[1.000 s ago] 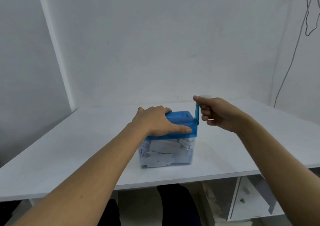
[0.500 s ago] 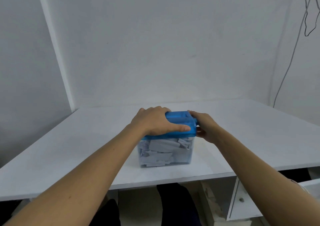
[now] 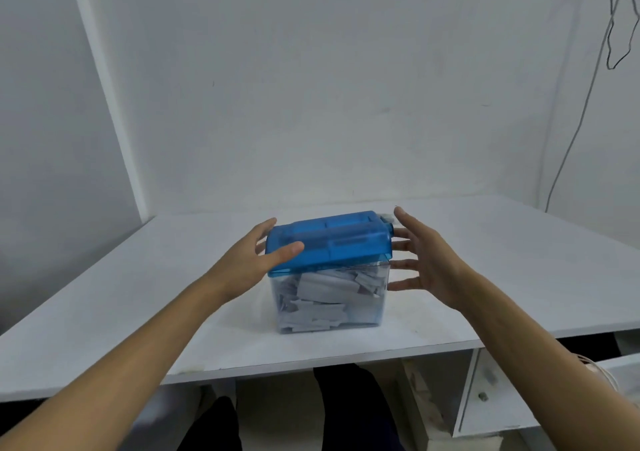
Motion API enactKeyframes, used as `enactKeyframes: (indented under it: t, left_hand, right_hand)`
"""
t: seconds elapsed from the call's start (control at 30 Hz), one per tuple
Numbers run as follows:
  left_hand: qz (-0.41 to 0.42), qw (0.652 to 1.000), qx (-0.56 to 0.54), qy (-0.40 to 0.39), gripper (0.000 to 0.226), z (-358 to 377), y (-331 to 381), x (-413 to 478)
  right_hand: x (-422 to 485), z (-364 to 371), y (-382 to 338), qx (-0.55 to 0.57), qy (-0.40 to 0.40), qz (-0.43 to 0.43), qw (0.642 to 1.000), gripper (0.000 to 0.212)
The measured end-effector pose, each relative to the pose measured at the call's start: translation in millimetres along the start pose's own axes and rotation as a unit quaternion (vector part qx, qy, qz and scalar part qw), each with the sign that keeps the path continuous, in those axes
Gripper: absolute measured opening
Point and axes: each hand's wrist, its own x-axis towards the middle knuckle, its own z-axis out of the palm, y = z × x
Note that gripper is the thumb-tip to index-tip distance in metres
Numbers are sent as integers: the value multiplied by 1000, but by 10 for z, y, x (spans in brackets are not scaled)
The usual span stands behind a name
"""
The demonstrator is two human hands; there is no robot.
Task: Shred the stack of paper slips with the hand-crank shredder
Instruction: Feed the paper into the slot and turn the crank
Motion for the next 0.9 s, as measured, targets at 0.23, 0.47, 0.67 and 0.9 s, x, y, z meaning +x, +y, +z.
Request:
enactKeyframes:
  t: [0.23,0.47,0.67,0.9]
  left_hand:
    - [9,991,-130,11,99,169,-64,-14]
    - [12,962,-273,20,117,450,-151,-90]
    - [19,952,-304,23,117,493,-156,-18]
    - [0,956,-293,11,119,654,-114,549]
  right_hand:
    - [-68,63,75,-14,-26,2,1000,42]
    - [-98,379,152,-34,39,-15,999,44]
    - [19,442,198,-2,85,-7,996,37]
    - [534,206,172,20,114,11,993,64]
